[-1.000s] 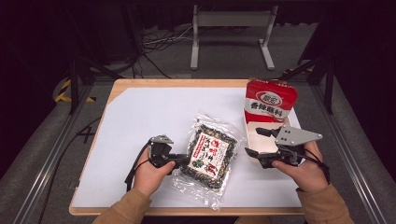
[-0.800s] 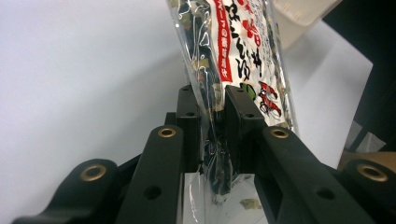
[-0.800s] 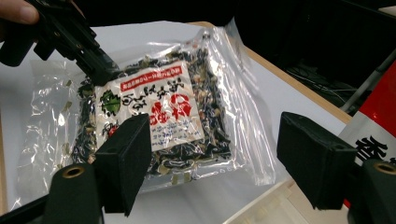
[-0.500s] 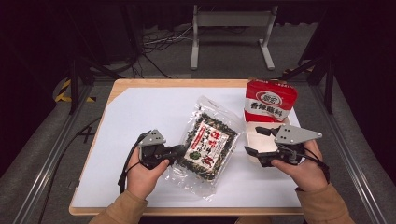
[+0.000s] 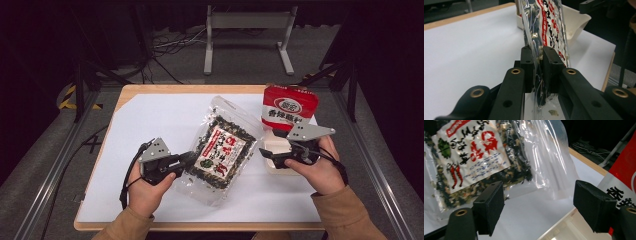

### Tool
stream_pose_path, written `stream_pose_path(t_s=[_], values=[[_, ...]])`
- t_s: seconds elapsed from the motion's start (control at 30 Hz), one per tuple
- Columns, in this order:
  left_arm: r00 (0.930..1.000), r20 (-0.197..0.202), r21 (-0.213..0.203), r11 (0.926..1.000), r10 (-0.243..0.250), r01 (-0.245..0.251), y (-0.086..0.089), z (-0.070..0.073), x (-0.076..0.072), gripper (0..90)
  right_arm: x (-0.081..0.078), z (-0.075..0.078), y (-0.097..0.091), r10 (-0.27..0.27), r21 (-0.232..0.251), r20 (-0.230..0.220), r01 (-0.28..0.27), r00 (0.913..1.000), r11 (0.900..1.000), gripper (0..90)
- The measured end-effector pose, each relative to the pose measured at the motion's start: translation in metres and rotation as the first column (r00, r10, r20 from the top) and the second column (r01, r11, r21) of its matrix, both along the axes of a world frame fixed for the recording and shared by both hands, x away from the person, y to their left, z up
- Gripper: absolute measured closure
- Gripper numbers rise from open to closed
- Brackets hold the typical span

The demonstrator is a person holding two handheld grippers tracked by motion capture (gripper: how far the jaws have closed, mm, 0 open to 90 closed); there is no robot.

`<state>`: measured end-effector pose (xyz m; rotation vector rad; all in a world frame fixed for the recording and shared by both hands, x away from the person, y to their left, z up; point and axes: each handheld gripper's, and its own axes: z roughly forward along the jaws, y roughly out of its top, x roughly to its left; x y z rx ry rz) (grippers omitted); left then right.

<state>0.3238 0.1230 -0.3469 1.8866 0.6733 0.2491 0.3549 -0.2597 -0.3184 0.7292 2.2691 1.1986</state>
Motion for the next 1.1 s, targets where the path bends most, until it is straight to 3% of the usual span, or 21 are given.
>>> stream_pose_path(t_s=[0.2, 0.43, 0.67, 0.93, 1.1], values=[[0.9992, 0.025, 0.002, 0.9995, -0.03, 0.03, -0.001, 0.004, -0.004, 79.6, 0.012, 0.011, -0.006, -0.017, 0.018, -0.003, 0.017, 0.9998, 0.9997, 19.7], [0.9972, 0.04, -0.001, 0.9979, -0.064, 0.064, -0.006, 0.006, -0.008, 79.7, 0.022, 0.016, -0.006, 0.062, 0.062, -0.077, -0.057, 0.9951, 0.9965, 19.4], [0.995, 0.064, -0.002, 0.997, -0.077, 0.077, -0.008, 0.007, -0.011, 79.8, 0.025, 0.015, 0.004, 0.103, 0.078, -0.097, -0.096, 0.9899, 0.9923, 19.9], [0.9939, 0.073, -0.017, 0.9963, -0.082, 0.084, -0.006, 0.007, -0.011, 79.8, 0.025, 0.013, 0.015, 0.171, 0.105, -0.158, -0.156, 0.9725, 0.9822, 24.6], [0.9934, 0.076, -0.019, 0.996, -0.086, 0.087, -0.007, 0.006, -0.01, 79.8, 0.026, 0.013, 0.014, 0.197, 0.114, -0.183, -0.179, 0.963, 0.9772, 33.1]])
